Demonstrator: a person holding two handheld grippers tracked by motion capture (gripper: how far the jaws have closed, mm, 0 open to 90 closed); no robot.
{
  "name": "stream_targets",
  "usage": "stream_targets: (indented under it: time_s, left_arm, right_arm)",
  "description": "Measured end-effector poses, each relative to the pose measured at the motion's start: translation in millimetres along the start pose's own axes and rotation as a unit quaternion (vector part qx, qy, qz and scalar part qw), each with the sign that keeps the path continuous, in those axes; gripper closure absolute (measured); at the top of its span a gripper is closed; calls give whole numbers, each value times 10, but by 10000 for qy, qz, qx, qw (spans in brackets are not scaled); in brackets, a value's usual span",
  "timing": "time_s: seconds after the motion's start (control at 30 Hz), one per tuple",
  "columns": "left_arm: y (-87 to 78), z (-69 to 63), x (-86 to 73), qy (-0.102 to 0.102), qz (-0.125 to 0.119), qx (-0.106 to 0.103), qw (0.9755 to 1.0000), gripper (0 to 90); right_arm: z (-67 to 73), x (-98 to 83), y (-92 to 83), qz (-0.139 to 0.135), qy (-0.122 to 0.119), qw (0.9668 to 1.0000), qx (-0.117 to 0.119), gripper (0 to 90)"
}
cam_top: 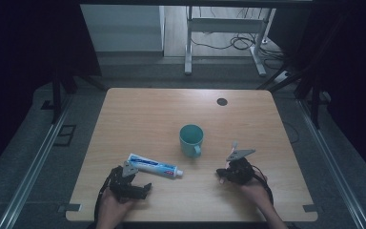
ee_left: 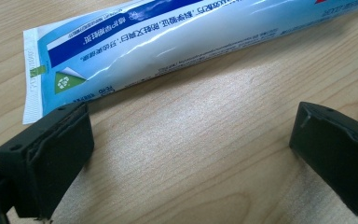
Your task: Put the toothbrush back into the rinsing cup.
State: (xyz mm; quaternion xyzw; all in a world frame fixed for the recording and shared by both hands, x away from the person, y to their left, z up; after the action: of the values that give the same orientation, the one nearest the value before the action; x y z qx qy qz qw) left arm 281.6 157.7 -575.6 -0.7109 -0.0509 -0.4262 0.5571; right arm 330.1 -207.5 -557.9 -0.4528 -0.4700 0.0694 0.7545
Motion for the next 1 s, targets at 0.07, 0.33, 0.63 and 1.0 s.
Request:
stream_targets:
  time_s: [0.07, 0.33, 0.63, 1.0]
  left_arm:
    - [0, 0, 0, 2, 0, 0, 10000, 0]
    - [0, 0, 0, 2, 0, -1, 10000, 0]
    - [0, 0, 0, 1, 1, 0, 10000, 0]
    - [0, 0, 0, -1, -1, 0, 10000, 0]
  right_arm:
    - [-9, -21, -19, -7, 12, 10000, -11, 887]
    - [-50, -106, -101, -37, 100, 9999, -55, 881]
    - [-125, -220, -219, -56, 195, 9997, -136, 880]
    - [-290, -370, -401, -17, 343, 9988, -362, 868]
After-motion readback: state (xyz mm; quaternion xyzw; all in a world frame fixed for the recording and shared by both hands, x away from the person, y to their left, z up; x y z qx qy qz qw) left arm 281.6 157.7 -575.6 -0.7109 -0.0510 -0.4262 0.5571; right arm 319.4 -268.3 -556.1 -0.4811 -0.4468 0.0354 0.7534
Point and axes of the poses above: each handheld gripper's, and its own axes: y roughly forward along the jaws, x roughly out of its top, z roughly to its left, the point moved 4 cm from there along y, roughly forward along the jaws, and after that the axes turned 1 degree about x, right-handed, at the moved point
